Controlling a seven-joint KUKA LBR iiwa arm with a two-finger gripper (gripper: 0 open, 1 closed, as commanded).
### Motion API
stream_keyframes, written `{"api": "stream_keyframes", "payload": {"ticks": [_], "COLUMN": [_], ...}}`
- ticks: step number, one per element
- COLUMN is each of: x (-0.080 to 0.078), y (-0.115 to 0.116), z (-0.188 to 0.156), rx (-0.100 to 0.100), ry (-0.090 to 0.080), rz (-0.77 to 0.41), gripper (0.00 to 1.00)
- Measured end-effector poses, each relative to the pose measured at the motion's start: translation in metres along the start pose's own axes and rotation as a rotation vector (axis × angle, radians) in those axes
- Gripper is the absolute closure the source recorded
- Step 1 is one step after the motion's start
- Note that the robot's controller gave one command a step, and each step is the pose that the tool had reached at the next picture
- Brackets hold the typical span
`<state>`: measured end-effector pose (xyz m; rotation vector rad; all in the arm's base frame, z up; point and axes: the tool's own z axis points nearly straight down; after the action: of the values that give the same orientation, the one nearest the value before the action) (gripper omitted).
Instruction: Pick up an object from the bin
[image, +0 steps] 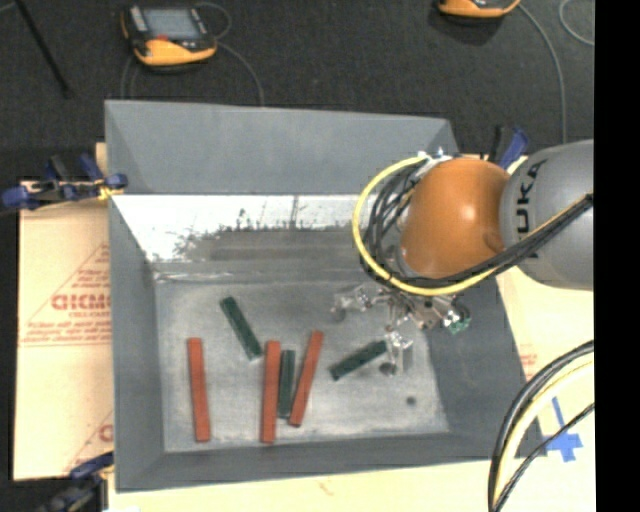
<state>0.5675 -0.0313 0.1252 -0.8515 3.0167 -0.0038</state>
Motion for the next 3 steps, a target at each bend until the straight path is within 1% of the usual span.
{"api": "stream_keyframes", "payload": {"ticks": [1,2,3], "x": [0.0104,0.0126,0.0126], "y": [0.0013,0.0048,0.0048], "z": [0.0457,0.0543,0.0543], "rx": [-0.002,-0.004,-0.004], "ry": [0.002,0.002,0.002], "rz": [-0.336,-0.137,-0.137], "gripper": [0.0,1.0,1.0]}}
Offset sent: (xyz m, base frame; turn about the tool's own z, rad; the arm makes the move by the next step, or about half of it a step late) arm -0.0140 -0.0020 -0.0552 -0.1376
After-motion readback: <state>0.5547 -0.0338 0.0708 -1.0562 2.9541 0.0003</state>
